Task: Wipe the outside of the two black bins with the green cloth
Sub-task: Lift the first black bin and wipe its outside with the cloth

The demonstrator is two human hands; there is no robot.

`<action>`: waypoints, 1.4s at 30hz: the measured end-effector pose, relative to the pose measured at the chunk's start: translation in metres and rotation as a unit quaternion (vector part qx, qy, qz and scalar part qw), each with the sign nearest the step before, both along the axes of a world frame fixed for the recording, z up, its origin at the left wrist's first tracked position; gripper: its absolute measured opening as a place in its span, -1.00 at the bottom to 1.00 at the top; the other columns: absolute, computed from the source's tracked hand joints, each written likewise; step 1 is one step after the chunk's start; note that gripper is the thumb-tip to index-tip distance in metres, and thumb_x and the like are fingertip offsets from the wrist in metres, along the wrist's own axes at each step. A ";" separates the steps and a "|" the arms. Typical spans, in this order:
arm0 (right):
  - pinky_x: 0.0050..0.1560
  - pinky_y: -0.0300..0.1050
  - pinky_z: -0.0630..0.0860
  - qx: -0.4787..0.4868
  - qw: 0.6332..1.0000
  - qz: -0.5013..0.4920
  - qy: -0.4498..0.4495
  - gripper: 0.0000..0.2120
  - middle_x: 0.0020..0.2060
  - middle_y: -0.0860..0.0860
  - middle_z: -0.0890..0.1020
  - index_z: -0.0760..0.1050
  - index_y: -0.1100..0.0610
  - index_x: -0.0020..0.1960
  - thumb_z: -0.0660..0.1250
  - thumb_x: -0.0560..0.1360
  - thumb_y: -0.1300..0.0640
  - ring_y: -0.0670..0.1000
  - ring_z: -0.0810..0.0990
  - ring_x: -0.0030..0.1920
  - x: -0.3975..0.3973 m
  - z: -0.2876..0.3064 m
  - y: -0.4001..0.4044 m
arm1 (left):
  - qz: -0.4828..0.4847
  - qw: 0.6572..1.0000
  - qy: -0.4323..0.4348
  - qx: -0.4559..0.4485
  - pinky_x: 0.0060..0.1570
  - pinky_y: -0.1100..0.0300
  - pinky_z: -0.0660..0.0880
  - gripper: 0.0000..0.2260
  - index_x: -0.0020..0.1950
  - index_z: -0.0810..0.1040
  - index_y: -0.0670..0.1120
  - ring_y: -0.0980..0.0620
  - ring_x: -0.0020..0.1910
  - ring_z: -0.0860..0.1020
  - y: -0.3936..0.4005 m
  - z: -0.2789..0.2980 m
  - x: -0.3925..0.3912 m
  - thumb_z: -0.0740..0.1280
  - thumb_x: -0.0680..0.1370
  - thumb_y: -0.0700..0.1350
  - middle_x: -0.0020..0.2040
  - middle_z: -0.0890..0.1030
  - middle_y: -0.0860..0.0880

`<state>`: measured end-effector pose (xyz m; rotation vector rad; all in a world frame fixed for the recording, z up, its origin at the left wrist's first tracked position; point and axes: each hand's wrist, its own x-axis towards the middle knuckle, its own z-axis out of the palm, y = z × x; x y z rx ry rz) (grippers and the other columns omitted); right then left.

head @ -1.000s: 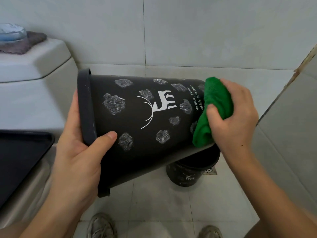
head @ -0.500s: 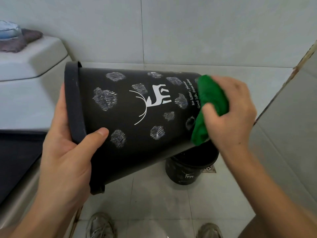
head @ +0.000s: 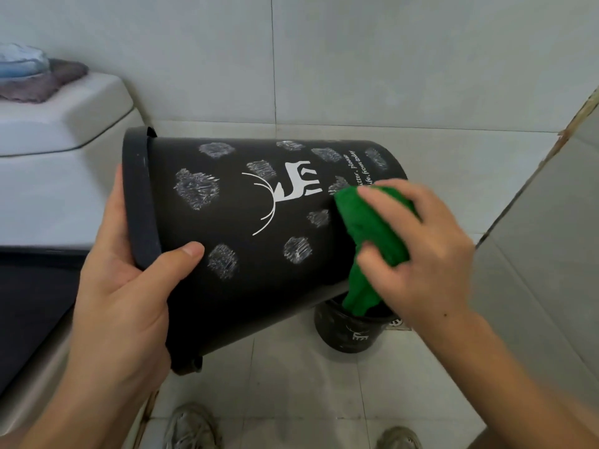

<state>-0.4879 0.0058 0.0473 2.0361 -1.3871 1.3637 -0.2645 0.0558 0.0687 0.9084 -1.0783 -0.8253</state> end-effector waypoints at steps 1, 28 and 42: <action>0.04 -0.15 0.47 0.023 0.999 -0.022 -0.038 -0.53 0.11 0.06 0.62 0.61 0.04 0.22 0.26 0.33 0.08 0.10 0.61 0.06 -0.005 0.004 -0.007 | -0.005 1.000 -0.004 -0.002 0.11 -0.10 0.55 -0.30 0.49 0.30 0.17 0.09 0.21 0.59 0.001 0.000 0.000 0.15 0.52 -0.48 0.22 0.62 0.16; 0.09 -0.26 0.35 0.061 0.984 -0.062 -0.156 -0.49 0.15 0.07 0.57 0.55 0.07 0.27 0.21 0.35 0.03 0.09 0.55 0.11 -0.005 -0.002 -0.014 | -0.040 0.999 -0.010 -0.006 0.22 -0.20 0.49 -0.28 0.51 0.28 0.15 0.04 0.25 0.57 0.002 0.001 0.001 0.15 0.51 -0.51 0.25 0.61 0.12; 0.10 -0.22 0.41 0.024 0.994 -0.044 -0.099 -0.63 0.13 0.09 0.59 0.57 0.13 0.25 0.33 0.45 0.10 0.10 0.58 0.09 0.003 -0.005 0.005 | -0.037 0.999 0.022 0.003 0.20 -0.22 0.51 -0.31 0.48 0.35 0.12 -0.04 0.21 0.60 -0.001 0.009 0.004 0.15 0.50 -0.50 0.20 0.64 0.06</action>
